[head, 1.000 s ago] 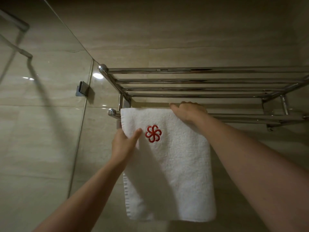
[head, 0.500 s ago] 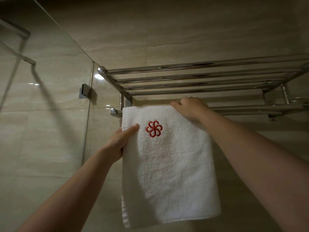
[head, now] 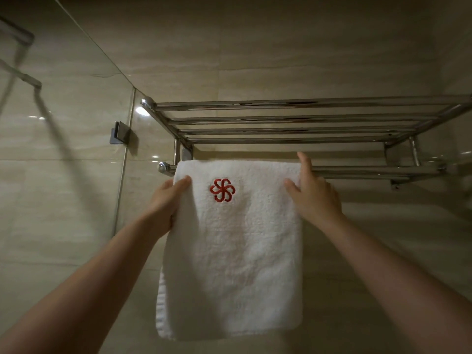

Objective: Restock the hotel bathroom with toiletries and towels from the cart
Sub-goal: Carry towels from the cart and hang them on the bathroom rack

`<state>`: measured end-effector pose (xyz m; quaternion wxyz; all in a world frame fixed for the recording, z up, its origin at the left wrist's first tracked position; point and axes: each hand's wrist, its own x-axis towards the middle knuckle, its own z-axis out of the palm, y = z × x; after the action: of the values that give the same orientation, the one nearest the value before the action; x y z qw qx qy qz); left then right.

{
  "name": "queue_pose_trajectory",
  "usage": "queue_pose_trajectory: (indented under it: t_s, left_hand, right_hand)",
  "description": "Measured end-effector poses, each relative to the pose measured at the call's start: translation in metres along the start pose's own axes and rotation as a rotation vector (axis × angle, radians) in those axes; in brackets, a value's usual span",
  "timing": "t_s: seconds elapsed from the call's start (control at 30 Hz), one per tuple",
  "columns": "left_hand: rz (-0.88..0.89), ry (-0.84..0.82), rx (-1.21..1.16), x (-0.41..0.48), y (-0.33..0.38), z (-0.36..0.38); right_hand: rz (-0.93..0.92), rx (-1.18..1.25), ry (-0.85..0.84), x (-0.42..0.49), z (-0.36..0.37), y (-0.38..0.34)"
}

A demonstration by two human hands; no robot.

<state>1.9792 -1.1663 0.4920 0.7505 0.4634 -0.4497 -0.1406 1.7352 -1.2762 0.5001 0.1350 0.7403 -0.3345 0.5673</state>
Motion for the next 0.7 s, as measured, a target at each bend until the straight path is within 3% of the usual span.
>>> queue_pose_trajectory:
  t_s: [0.1,0.23,0.43,0.57,0.7]
  left_hand:
    - [0.14,0.064,0.088,0.006,0.007,0.002]
    - [0.369,0.134,0.351,0.029,0.029,0.006]
    - [0.298,0.315,0.925,0.066,0.04,0.019]
    - [0.31,0.401,0.978,0.062,0.032,0.023]
    - [0.599,0.404,1.09,0.052,0.014,0.031]
  right_hand:
    - [-0.009,0.359,0.005,0.011,-0.005,-0.002]
    - [0.018,0.238,0.101,0.04,-0.011,0.001]
    - [0.023,0.045,0.041,0.061,-0.006,-0.001]
    - [-0.078,-0.046,0.109,0.049,0.003,-0.002]
    - [-0.15,0.001,0.146,0.036,0.013,0.005]
